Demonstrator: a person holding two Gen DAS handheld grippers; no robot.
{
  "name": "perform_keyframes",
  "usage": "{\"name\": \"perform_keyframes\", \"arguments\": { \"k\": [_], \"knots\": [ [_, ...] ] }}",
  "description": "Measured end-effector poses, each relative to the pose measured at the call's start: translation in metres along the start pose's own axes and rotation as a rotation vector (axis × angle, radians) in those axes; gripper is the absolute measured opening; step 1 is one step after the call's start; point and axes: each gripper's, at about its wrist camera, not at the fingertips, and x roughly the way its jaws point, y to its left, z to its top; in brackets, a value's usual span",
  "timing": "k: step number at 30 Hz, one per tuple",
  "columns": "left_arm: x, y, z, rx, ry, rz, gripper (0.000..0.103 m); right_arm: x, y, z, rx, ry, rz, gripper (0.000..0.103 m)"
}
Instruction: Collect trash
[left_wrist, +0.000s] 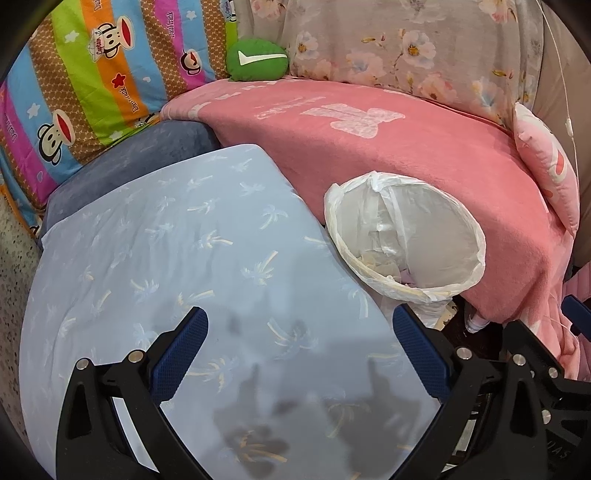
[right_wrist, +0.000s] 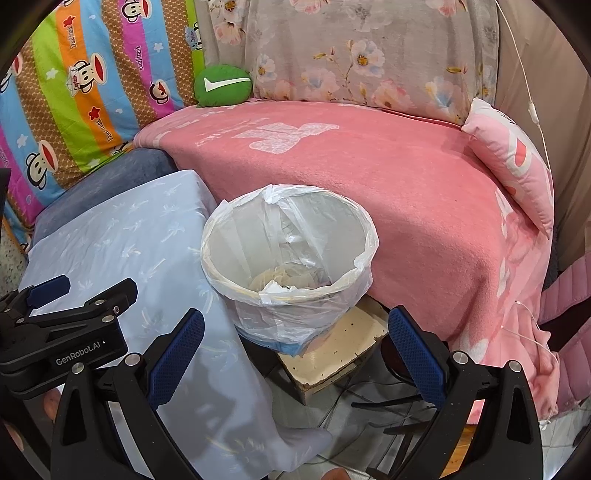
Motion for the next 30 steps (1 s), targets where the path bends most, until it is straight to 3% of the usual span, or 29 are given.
{"name": "perform_keyframes", "arguments": {
  "k": [30],
  "knots": [
    [0.0016,0.0056,-0.0025,-0.007,-0.004,0.009,0.096,0.0030,0.0027,-0.0024,-0.001,0.005,0.003,0.097]
  ]
}}
